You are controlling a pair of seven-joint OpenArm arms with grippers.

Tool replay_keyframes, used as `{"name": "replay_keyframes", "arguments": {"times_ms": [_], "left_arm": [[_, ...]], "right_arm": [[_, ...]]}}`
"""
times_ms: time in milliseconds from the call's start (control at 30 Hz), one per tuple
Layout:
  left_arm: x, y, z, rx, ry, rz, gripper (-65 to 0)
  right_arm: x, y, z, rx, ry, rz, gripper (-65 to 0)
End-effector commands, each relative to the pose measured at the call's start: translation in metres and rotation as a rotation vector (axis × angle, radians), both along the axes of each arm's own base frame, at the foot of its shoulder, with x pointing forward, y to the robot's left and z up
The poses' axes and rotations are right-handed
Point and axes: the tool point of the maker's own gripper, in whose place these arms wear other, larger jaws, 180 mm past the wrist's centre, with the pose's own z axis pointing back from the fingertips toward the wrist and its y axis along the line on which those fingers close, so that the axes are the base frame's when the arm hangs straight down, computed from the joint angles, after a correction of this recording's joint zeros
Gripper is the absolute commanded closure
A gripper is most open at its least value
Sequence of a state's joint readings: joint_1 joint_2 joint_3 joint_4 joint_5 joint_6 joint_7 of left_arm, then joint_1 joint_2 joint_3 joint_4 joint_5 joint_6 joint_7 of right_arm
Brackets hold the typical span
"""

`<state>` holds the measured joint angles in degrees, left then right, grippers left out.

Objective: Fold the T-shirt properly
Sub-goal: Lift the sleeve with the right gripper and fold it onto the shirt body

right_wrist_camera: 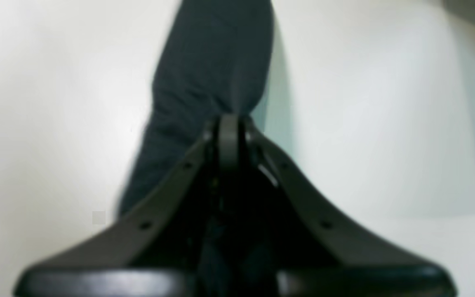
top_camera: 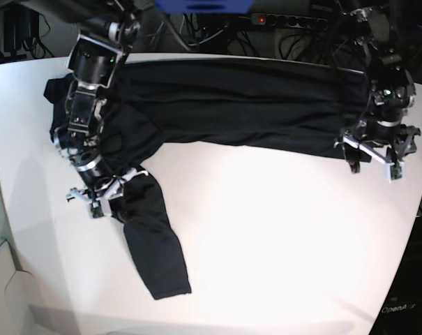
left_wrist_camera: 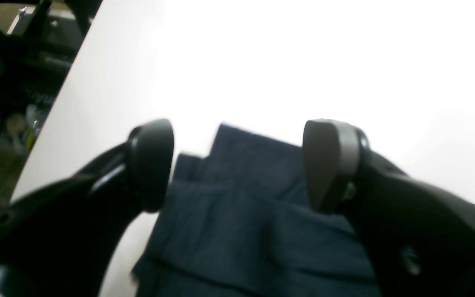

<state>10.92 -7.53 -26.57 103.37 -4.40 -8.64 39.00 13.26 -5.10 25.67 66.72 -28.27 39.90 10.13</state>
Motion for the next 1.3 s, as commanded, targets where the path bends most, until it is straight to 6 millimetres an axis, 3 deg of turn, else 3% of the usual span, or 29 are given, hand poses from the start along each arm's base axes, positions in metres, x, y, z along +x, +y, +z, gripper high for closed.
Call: {"name": "replay_keyframes", "arguments": {"times_ms": [0, 167, 233, 600, 700, 1100, 1267], "left_arm": [[0.006, 0.006, 0.018, 0.027, -0.055, 0.007, -47.1], [0.002, 0.015, 0.018, 0.049, -0.011, 0.015, -47.1], [0.000, 0.023, 0.019, 0.053, -0.011, 0.034, -47.1], [0.002, 0.024, 0.022, 0.060, -0.013, 0.031, -47.1], [0.004, 0.024, 0.025, 0.061, -0.023, 0.029, -47.1], [0.000, 0.026, 0.020, 0.060, -0.008, 0.036, -47.1], [0.000, 0.026, 0.020, 0.060, -0.008, 0.036, -47.1]], "right_arm": [[0.005, 0.004, 0.029, 0.016, -0.091, -0.004, 0.0], [-0.037, 0.013, 0.043, -0.043, -0.133, -0.003, 0.0], [-0.056, 0.050, 0.035, -0.033, -0.113, 0.099, 0.0], [-0.168, 0.198, 0.030, 0.058, -0.034, 0.493, 0.0], [-0.185, 0.223, 0.028, 0.066, -0.001, 0.564, 0.0], [-0.229, 0.274, 0.028, 0.110, 0.044, 0.661, 0.0], [-0.237, 0.279, 0.023, 0.102, 0.076, 0.676, 0.0]]}}
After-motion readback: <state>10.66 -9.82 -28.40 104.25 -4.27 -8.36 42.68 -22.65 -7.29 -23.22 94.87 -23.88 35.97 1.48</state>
